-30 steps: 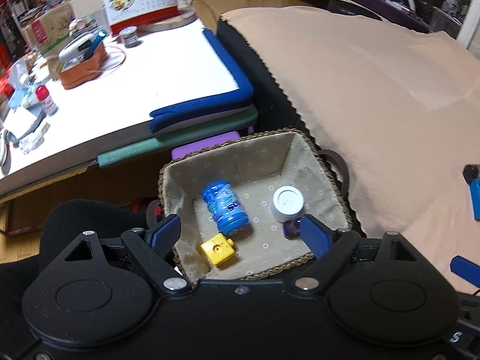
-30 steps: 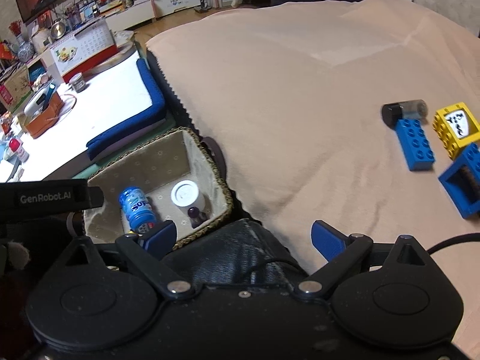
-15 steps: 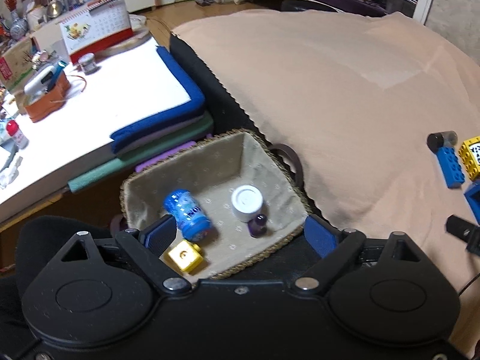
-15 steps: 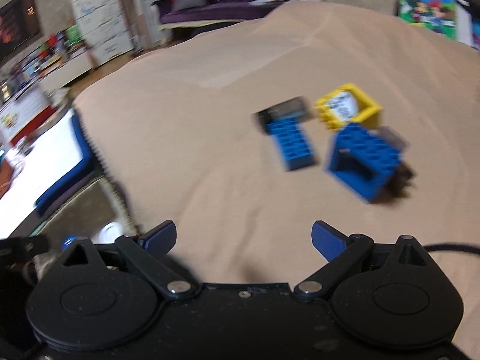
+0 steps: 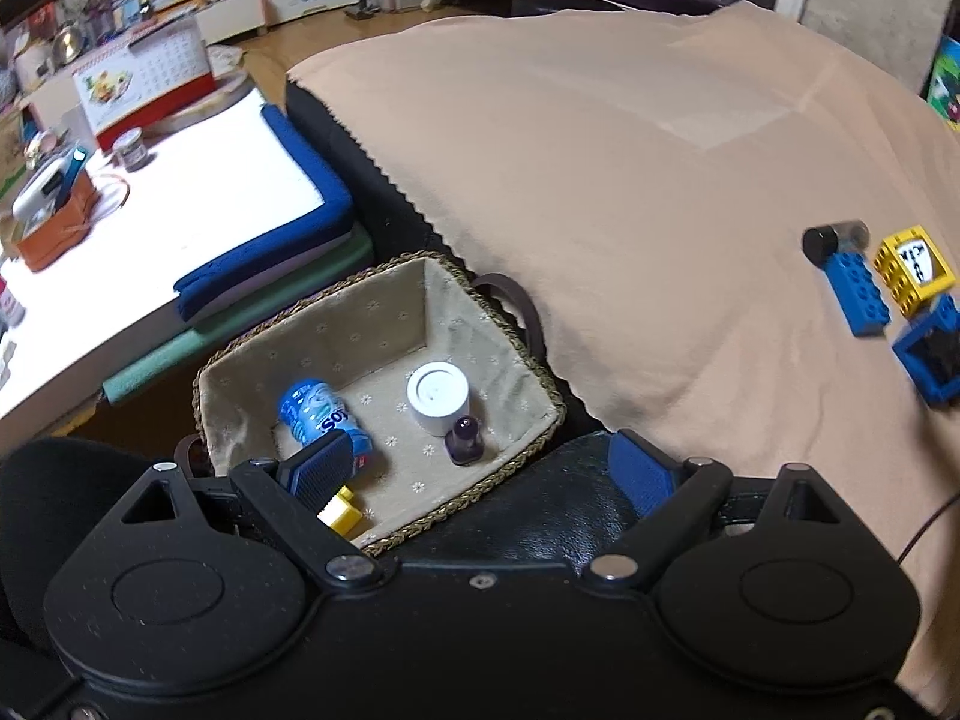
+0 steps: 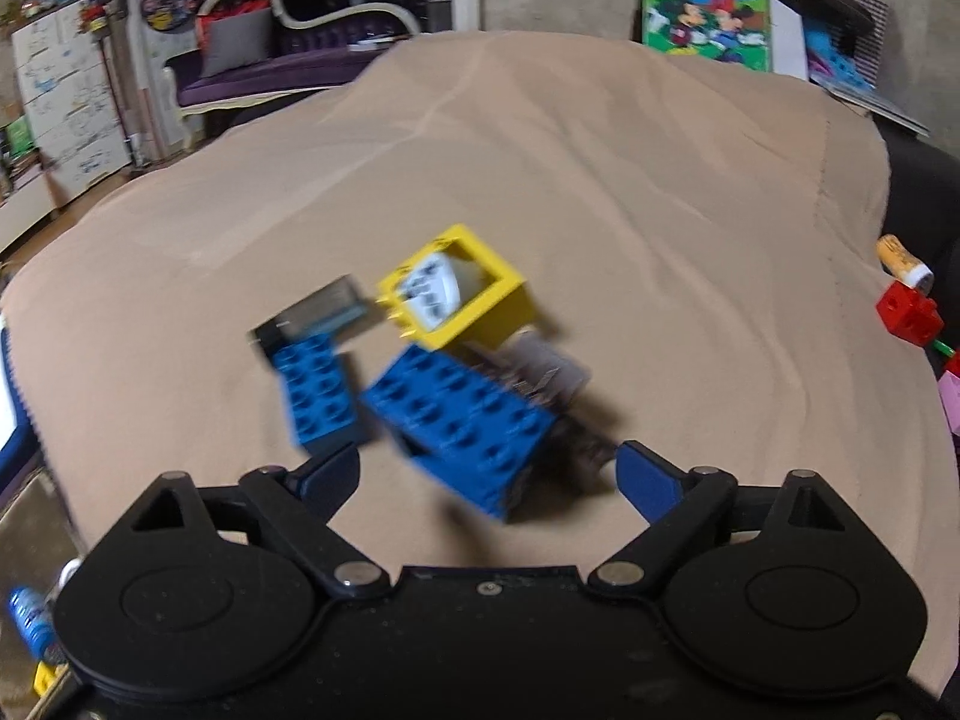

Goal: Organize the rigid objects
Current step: 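Move the right tool toward the blue Duplo frame brick on the bed, then close the right tool on the blue Duplo frame while the left tool reaches the flat blue brick, then close the left tool on the flat blue brick while the right tool holds the blue frame, then carry both blue bricks over the basket and open both tools to drop them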

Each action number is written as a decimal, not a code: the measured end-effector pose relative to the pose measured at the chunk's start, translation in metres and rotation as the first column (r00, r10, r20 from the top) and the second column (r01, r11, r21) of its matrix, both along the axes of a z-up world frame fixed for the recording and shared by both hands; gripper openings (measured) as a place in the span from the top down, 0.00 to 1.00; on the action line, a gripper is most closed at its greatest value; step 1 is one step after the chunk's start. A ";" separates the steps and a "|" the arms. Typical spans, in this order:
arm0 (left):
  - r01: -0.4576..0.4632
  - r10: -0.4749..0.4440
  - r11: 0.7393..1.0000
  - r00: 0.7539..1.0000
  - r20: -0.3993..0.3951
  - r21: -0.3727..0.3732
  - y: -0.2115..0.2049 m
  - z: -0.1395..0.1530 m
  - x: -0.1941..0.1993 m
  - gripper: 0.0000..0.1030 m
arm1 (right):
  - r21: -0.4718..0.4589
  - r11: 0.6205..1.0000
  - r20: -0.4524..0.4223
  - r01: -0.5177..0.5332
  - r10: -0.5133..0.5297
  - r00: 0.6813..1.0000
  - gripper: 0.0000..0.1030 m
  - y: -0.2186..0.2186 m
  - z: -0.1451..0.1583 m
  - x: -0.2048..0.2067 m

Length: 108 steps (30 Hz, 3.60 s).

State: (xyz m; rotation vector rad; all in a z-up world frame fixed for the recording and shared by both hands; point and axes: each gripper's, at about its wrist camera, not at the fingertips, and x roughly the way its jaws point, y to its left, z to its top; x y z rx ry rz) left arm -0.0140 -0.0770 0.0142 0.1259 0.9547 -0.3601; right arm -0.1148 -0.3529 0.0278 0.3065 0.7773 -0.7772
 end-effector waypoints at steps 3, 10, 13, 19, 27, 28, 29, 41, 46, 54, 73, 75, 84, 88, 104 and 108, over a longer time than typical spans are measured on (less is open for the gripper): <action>0.017 -0.017 1.000 1.000 0.010 0.001 -0.005 0.002 -0.003 0.14 | 0.022 0.999 0.007 0.046 -0.046 0.999 0.12 -0.021 -0.003 -0.006; 0.068 -0.068 0.998 0.998 0.008 -0.001 -0.019 0.003 -0.006 0.14 | 0.069 0.983 0.011 0.171 -0.172 0.985 0.13 -0.078 -0.007 -0.028; 0.091 -0.091 0.996 0.996 -0.002 -0.004 -0.028 0.003 -0.006 0.14 | 0.090 0.976 0.027 0.199 -0.202 0.979 0.13 -0.089 -0.006 -0.038; 0.143 -0.143 0.990 0.990 -0.013 0.021 -0.051 0.000 -0.011 0.14 | 0.213 0.958 0.132 0.192 -0.223 0.966 0.14 -0.104 0.005 -0.063; 0.211 -0.211 0.977 0.977 -0.008 0.038 -0.084 0.005 -0.019 0.14 | 0.211 0.966 0.197 0.149 -0.191 0.962 0.13 -0.090 0.021 -0.071; 0.220 -0.220 0.975 0.975 -0.008 0.039 -0.088 0.006 -0.020 0.14 | 0.213 0.969 0.202 0.123 -0.167 0.965 0.10 -0.089 0.022 -0.068; 0.228 -0.228 0.973 0.974 -0.007 0.040 -0.092 0.007 -0.021 0.14 | 0.216 0.971 0.204 0.102 -0.147 0.968 0.08 -0.086 0.021 -0.065; 0.286 -0.286 0.958 0.958 -0.017 0.029 -0.150 0.020 -0.012 0.14 | 0.220 0.972 0.093 0.087 -0.110 0.990 0.26 -0.081 0.001 -0.004; 0.304 -0.303 0.953 0.952 -0.028 0.013 -0.187 0.022 -0.004 0.14 | 0.227 0.970 0.136 0.084 -0.117 0.984 0.29 -0.088 0.003 -0.018; 0.257 -0.258 0.966 0.960 -0.108 -0.030 -0.236 0.002 0.015 0.14 | 0.237 0.967 0.200 0.098 -0.147 0.969 0.30 -0.100 0.007 -0.054; 0.014 -0.012 1.000 0.983 -0.181 0.008 -0.182 -0.008 0.062 0.16 | 0.260 0.961 0.286 0.091 -0.167 0.944 0.30 -0.099 0.021 -0.079; 0.047 -0.047 0.999 0.986 -0.159 -0.004 -0.190 -0.002 0.058 0.15 | 0.254 0.964 0.296 0.085 -0.161 0.941 0.30 -0.098 0.025 -0.079; 0.200 -0.200 0.980 0.975 -0.097 -0.011 -0.238 0.010 0.033 0.14 | 0.211 0.975 0.306 0.063 -0.127 0.943 0.31 -0.094 0.030 -0.079; 0.208 -0.204 0.977 0.974 -0.097 0.037 -0.264 0.006 0.036 0.17 | 0.205 0.977 0.312 0.052 -0.116 0.943 0.31 -0.092 0.032 -0.080; 0.266 -0.260 0.963 0.960 -0.102 0.039 -0.256 0.001 0.034 0.71 | 0.134 0.991 0.315 -0.005 -0.038 0.948 0.32 -0.077 0.048 -0.072; 0.261 -0.258 0.965 0.962 -0.094 0.013 -0.230 0.008 0.030 0.71 | 0.117 0.993 0.315 -0.033 -0.006 0.949 0.32 -0.066 0.056 -0.064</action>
